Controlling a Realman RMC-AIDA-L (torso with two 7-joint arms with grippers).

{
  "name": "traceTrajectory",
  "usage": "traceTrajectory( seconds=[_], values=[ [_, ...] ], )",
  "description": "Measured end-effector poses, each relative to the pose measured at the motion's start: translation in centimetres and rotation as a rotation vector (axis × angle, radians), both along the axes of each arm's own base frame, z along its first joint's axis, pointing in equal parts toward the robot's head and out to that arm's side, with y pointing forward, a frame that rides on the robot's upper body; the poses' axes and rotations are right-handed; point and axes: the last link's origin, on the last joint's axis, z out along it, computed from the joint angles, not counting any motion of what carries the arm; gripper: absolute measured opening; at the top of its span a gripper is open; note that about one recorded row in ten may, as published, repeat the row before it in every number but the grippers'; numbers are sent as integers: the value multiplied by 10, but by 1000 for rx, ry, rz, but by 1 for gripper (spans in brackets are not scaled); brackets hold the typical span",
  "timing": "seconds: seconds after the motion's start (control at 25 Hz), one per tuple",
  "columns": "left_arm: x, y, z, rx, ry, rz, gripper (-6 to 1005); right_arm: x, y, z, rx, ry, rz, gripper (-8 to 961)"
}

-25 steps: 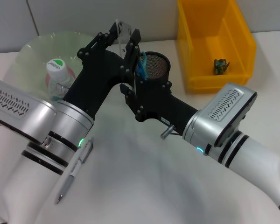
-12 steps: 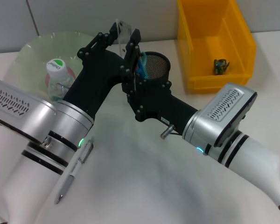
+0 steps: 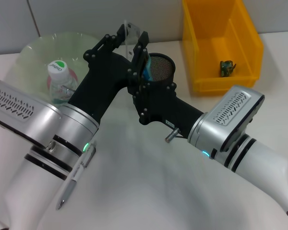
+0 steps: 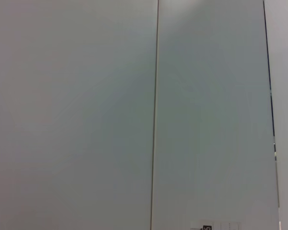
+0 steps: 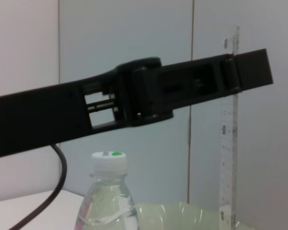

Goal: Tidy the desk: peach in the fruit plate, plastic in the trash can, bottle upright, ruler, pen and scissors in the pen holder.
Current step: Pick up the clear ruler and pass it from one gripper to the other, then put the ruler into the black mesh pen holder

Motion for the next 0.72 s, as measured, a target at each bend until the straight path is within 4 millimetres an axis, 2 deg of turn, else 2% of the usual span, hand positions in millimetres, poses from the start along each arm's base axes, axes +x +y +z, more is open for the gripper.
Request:
traceTrajectory(
  seconds=[0.28,0.44,0.72],
  values=[
    [0,-1,-1,-8,-6,-5,387,0,-1,0,4,-3,4,5],
    [0,-2,0,-4,-10,-5,387,0,0,1,6,0,2,9],
    [-1,-4,5,21,-35,-12,658,0,1,1,11,4,-2,15]
  ],
)
